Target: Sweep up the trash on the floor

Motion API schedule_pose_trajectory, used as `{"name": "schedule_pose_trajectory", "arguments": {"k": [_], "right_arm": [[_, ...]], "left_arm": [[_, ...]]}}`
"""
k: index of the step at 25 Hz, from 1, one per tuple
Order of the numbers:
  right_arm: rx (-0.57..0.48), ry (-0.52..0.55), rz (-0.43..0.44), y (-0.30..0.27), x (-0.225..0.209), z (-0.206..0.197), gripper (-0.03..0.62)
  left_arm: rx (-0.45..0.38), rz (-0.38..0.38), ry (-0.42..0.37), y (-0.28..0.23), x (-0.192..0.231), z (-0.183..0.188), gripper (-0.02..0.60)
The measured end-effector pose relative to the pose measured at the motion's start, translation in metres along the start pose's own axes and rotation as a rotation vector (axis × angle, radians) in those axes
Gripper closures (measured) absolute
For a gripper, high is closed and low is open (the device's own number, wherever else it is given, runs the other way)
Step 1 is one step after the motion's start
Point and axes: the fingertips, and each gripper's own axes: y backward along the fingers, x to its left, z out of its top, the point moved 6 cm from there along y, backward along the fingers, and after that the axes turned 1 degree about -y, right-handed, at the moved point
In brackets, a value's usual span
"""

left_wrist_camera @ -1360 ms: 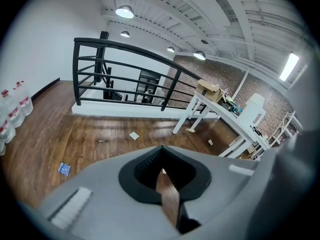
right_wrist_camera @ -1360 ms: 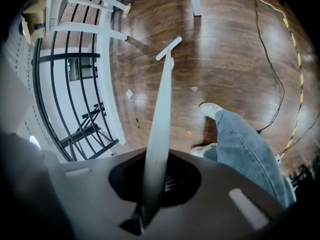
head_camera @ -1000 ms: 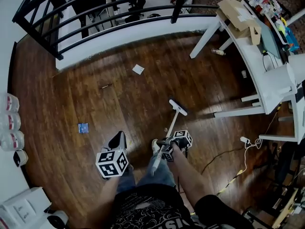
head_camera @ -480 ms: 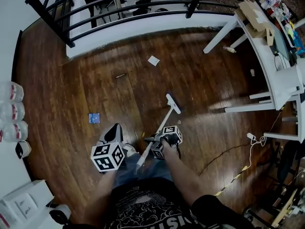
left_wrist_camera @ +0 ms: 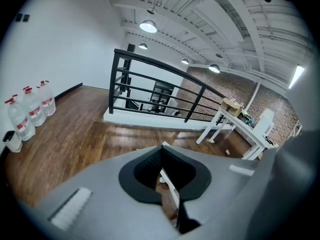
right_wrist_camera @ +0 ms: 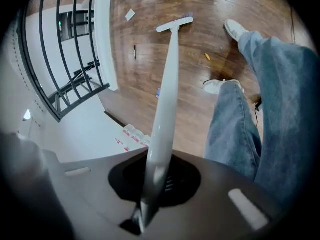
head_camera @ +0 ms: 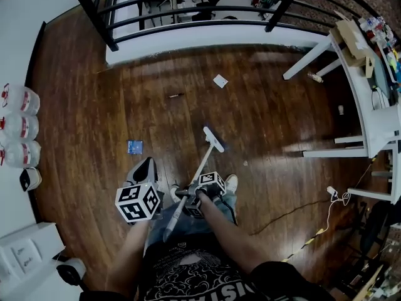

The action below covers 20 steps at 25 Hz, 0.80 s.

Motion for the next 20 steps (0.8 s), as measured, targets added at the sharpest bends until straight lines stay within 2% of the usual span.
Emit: {"name": "schedule_pose_trajectory", "arguments": {"k": [6,12,16,20], "right_arm": [[0.074,0.019,-0.022,-0.031,-0.002,-0.039,0.592],[0.112,0.034,-0.048,-0.042,-0.003,-0.059,0.591],[0.079,0.049,-0.05,-0.033,0.001,-0.058,0.589],[0.031,0.074,-0.024,0.001,0.013,-0.052,0.577]], "left_arm": [[-0.02,0.017,0.035,0.015,0.015,-0.008,0.577],[-0.031,0.022,0.07,0.024,0.022,-0.017,0.577],[-0.035,0.018,0.091,0.023,0.025,-0.02,0.577],[-0.044,-0.023,0.112,0.017,0.012,-0.017,0.577]]}}
